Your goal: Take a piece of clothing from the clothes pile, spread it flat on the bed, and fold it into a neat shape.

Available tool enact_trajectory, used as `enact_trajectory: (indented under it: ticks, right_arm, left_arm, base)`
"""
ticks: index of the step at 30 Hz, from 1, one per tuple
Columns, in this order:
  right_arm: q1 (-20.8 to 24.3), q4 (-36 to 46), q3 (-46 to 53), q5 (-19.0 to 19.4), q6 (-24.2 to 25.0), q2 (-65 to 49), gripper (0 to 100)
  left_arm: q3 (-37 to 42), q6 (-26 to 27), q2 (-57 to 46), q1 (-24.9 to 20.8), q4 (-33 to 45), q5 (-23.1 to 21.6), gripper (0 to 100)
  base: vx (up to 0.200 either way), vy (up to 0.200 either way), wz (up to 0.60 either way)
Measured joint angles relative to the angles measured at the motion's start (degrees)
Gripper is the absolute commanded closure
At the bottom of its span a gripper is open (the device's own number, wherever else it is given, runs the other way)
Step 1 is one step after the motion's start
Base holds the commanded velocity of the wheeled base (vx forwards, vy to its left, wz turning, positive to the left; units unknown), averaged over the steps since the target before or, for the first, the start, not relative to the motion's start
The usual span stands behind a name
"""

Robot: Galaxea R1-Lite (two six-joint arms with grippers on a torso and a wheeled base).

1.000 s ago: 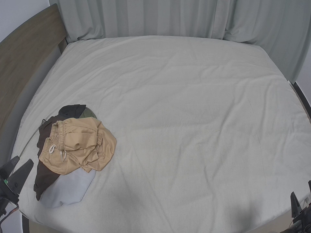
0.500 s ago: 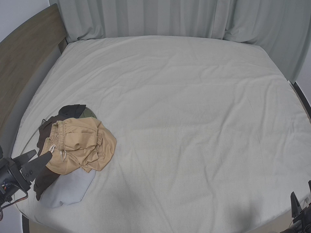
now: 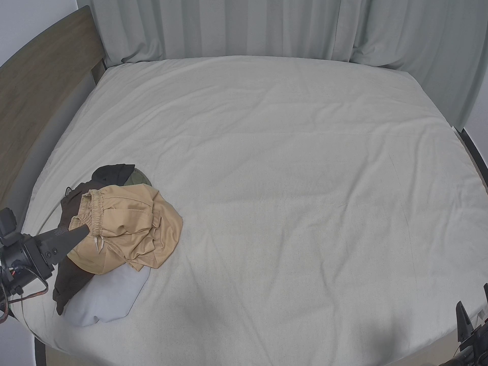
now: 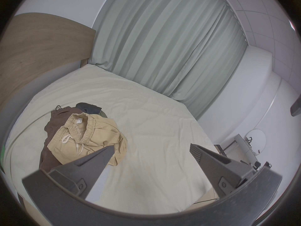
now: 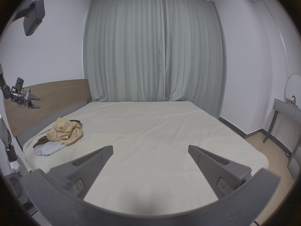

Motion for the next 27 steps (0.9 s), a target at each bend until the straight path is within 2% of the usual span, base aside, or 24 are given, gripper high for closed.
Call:
enact_trajectory:
  ticks: [8,18,27]
  right_arm:
    - [0.0,0.0,0.0,0.0,0.0,0.0,0]
    - [0.0,0.0,0.0,0.0,-0.1,0.0,0]
    - [0.0,0.0,0.0,0.0,-0.1,0.0,0]
  left_arm:
    - [-0.3,0.2,4.5,4.5,-3.2,-3.3,0]
    - [-0.5,0.5,12.3,11.5,-9.9,-11.9,0]
    - [-0.7,0.5,21.5,14.9,-17.1,-13.6,0]
  base:
    - [0.0,0.0,0.0]
    - [0.0,0.0,0.0]
    - [0.0,0.0,0.0]
